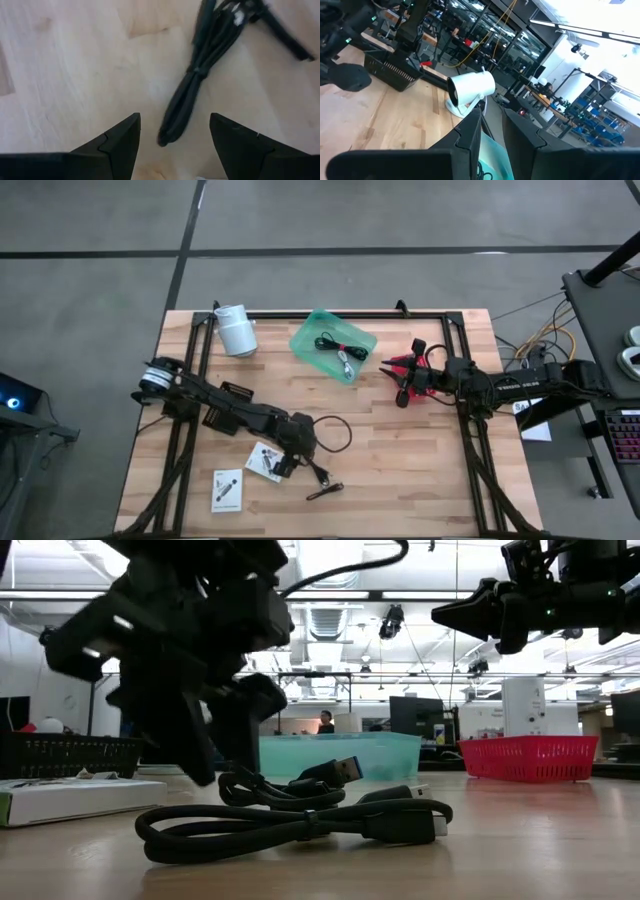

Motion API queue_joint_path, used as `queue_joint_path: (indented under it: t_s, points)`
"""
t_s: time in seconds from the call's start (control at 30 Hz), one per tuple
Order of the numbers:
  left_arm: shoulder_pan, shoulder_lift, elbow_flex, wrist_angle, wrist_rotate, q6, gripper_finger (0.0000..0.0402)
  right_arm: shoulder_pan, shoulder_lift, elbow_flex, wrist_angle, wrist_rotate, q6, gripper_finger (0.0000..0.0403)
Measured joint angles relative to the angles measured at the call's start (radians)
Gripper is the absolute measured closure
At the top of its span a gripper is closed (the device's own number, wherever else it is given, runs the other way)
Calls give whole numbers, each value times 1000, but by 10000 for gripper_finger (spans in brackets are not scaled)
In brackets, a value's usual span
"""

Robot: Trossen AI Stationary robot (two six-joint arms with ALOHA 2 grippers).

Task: Pick and place items into bin
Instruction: Put the top black charger cable into the green bin

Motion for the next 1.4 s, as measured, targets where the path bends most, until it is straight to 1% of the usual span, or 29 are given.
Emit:
queue_joint_path:
  t_s: [0.17,0.3,0.4,0.7,0.73,0.83,0.93,1.07,1.17,1.23,1.3,1.4]
  points:
    - [0,24,0,0,-32,1,182,0,0,0,0,0,0,335]
    - [2,28,1,1,-36,2,208,0,0,0,0,0,0,335]
    - [5,26,1,-1,-36,15,244,0,0,0,0,0,0,335]
    - [21,21,2,-1,-36,37,377,0,0,0,-1,0,1,335]
    - [23,20,2,0,-36,37,386,0,0,0,-1,0,1,335]
    - [29,20,2,0,-36,44,388,0,0,0,-1,0,1,335]
    - [31,20,3,-1,-42,107,387,0,0,0,-2,0,1,335]
    - [34,18,18,-2,-98,166,395,0,0,0,-2,0,1,335]
    - [43,16,39,-9,-172,177,395,0,0,0,-2,0,1,335]
    - [46,15,55,-42,-224,187,395,0,0,0,-3,0,1,335]
    - [46,14,70,-79,-307,194,395,0,0,0,-3,0,1,335]
    - [45,13,92,-108,-513,207,396,0,0,0,-4,0,1,335]
